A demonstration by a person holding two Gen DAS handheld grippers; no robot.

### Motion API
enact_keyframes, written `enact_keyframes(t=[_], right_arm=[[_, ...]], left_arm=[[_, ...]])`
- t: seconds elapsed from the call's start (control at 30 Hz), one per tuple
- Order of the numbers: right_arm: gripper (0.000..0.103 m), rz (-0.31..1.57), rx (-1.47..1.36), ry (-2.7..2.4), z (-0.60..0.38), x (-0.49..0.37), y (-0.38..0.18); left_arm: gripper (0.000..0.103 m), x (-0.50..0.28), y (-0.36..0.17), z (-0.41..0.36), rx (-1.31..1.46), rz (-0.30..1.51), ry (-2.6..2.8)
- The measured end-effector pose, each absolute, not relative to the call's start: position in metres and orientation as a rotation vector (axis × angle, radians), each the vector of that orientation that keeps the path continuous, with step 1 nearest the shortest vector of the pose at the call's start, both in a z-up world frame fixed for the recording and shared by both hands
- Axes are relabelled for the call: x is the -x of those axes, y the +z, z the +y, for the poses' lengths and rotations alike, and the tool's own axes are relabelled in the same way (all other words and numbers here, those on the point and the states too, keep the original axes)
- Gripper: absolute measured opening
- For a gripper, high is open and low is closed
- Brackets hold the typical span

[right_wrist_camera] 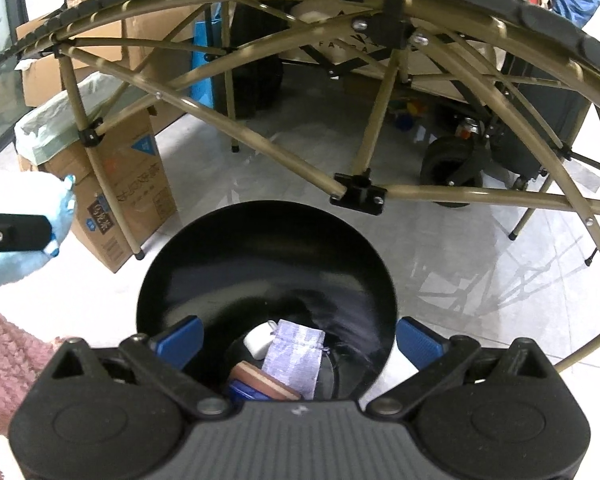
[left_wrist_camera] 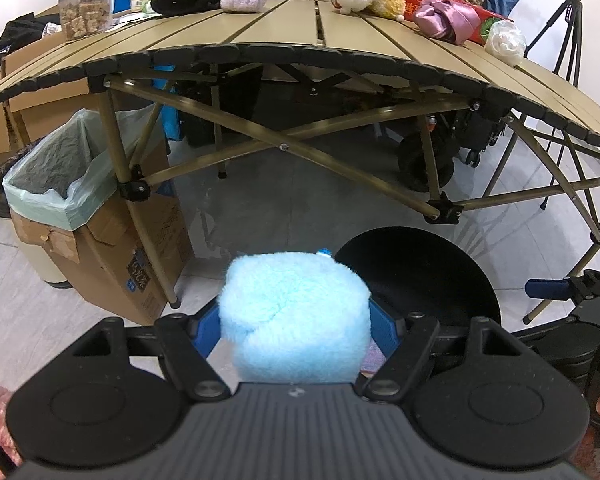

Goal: Collect trash
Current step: 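Lower the left gripper over the bin and release the light blue plush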

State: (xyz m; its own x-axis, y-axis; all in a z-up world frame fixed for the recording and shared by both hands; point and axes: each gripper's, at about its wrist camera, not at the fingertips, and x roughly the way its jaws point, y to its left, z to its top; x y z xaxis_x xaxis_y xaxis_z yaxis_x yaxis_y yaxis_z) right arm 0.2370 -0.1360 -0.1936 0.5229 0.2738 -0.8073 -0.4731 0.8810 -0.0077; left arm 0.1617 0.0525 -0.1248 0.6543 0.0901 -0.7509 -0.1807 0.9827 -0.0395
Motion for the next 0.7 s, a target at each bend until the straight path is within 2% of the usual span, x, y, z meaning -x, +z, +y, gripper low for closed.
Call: enact_keyframes(t=[0.7], right_arm=[[0.103,0.876,0.082,0.205,-0.220,-0.253,-0.165]], left_arm=[[0.074,-0.201,-0.135,-0.008,0.041,0.887,0.023]])
